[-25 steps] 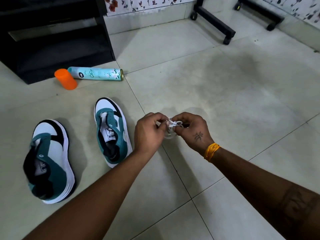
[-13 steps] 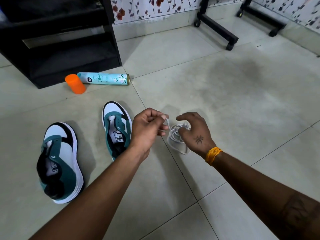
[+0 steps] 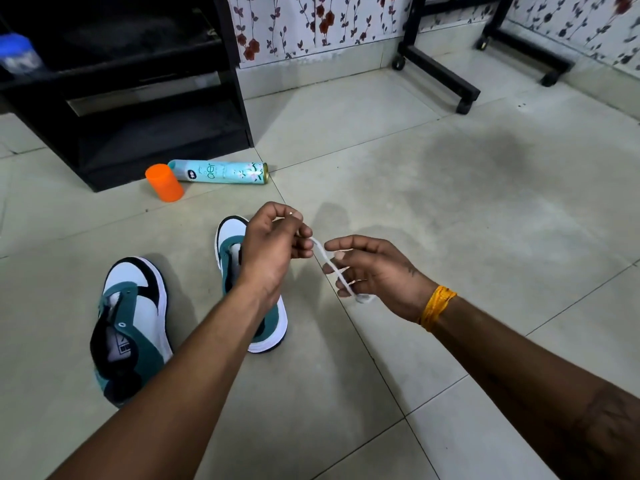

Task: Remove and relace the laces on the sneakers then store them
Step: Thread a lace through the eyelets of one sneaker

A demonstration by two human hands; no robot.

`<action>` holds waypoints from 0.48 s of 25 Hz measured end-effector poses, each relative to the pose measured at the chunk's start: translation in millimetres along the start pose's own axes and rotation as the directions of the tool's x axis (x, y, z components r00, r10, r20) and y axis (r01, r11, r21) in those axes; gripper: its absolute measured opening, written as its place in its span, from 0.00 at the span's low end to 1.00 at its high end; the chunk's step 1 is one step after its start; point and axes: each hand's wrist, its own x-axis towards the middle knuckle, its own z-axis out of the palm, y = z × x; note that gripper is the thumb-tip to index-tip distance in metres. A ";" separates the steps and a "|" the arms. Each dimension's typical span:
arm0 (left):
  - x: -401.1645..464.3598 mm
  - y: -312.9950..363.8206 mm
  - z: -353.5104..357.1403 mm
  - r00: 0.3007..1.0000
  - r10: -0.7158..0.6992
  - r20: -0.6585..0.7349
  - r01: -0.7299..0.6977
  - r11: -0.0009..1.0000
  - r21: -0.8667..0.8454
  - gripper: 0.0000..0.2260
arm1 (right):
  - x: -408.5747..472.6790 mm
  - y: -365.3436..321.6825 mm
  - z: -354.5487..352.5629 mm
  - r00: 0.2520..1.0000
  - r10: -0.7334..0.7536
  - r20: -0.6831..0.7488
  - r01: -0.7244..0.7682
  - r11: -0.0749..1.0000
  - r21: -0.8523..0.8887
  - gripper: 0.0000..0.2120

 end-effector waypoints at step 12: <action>-3.5 -2.2 1.7 0.958 -0.068 0.277 -0.164 0.664 0.729 0.12 | 6.6 11.1 7.7 0.972 -0.173 -0.158 0.139 0.968 -0.208 0.03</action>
